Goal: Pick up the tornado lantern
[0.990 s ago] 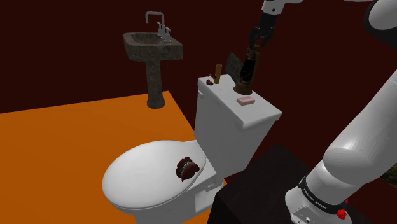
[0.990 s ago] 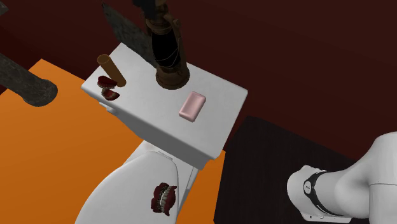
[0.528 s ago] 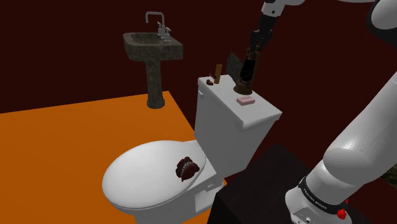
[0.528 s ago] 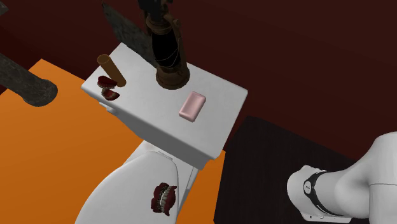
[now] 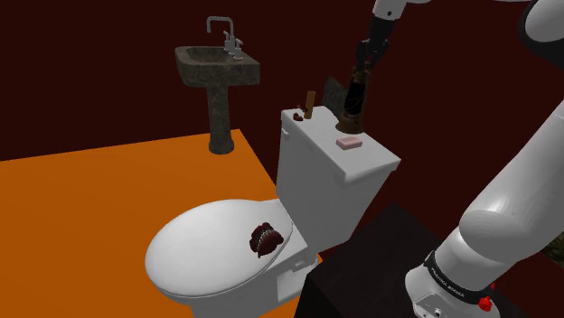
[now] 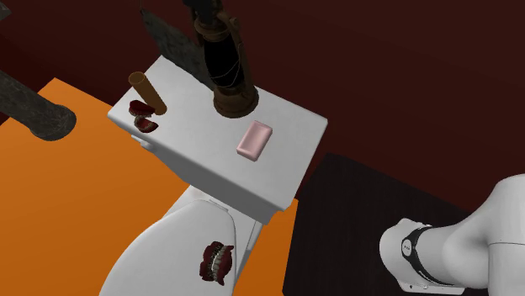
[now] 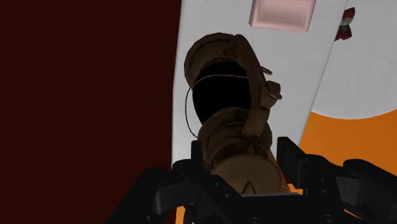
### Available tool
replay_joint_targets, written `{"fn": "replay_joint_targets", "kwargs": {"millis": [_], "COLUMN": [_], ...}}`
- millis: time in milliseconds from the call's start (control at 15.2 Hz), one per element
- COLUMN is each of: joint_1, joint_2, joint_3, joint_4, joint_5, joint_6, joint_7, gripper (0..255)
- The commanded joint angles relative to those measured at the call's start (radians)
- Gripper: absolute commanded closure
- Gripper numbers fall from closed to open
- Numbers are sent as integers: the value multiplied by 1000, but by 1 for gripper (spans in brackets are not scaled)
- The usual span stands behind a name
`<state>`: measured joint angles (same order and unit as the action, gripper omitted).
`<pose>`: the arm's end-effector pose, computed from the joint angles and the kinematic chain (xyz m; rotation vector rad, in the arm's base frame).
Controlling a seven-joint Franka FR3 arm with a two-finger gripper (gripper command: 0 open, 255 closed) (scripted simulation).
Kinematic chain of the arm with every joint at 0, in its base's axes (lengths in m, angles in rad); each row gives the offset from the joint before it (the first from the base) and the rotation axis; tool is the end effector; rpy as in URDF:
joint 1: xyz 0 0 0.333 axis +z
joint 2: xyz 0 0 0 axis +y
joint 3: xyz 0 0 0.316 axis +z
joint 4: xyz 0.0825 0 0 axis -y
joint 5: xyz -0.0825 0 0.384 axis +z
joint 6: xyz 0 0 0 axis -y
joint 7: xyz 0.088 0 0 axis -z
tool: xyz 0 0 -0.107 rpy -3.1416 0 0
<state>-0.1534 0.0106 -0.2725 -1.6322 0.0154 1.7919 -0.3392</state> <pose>0.5269 -0.2367 0.6103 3.0863 -0.1370 0.2218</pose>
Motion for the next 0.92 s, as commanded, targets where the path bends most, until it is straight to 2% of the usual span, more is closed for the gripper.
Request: {"fn": "replay_joint_targets", "kwargs": {"millis": [0, 726, 858], "joint_1": [0, -8, -8], "joint_2": [6, 60, 61], "joint_3": [0, -6, -6], "joint_4": [34, 252, 256], "joint_5": [2, 18, 18], "joint_6": [-27, -193, -195], "joint_7": [0, -8, -8], "gripper": [255, 255, 255]}}
